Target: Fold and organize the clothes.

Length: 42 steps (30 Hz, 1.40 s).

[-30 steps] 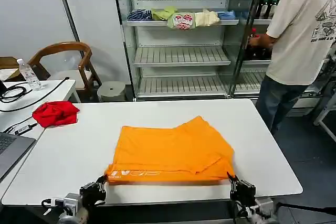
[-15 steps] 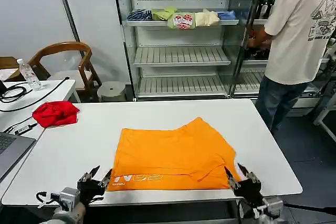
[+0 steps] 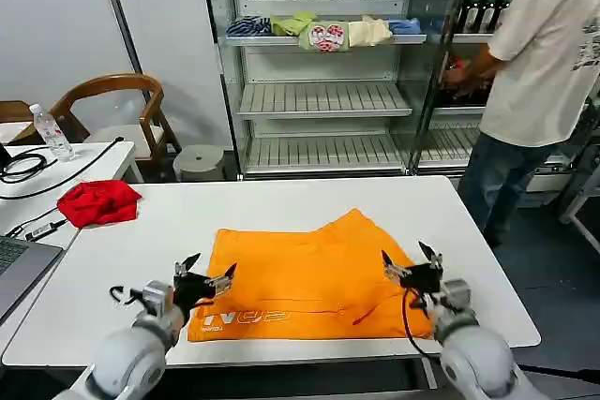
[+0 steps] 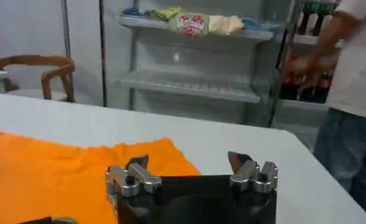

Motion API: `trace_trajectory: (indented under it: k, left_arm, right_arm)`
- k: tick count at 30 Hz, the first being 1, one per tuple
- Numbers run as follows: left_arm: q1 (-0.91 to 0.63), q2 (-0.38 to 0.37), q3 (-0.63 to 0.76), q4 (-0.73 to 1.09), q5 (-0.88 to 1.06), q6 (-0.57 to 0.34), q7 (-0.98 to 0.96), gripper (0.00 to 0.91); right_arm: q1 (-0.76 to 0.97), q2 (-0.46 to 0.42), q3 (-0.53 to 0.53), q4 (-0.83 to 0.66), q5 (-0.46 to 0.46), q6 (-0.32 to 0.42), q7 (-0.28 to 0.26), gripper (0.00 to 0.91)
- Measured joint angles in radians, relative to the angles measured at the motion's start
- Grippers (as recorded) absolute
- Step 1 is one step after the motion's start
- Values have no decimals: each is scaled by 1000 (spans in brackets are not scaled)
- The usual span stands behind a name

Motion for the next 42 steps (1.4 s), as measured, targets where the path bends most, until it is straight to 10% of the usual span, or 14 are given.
trace_trajectory:
  k: [30, 31, 32, 33, 35, 42]
  left_arm:
    - [-430, -74, 194, 558, -52, -71, 93, 907]
    - [-434, -75, 195, 566, -53, -71, 95, 363]
    - [-437, -75, 196, 572, -53, -71, 96, 363]
    - [-440, -76, 197, 579, -53, -71, 99, 20]
    - [-444, -79, 198, 590, -53, -71, 104, 20]
    - [-444, -85, 200, 601, -58, -74, 121, 20]
  right_arm:
    - [533, 294, -207, -749, -45, 84, -12, 907]
    - [539, 298, -207, -761, -45, 82, -11, 655]
    - [545, 301, -207, -772, -45, 81, -11, 474]
    - [551, 304, -207, -783, -43, 80, -11, 151]
    - [561, 312, -207, -803, -40, 79, -12, 0]
    - [585, 338, -213, -847, -21, 71, -30, 0]
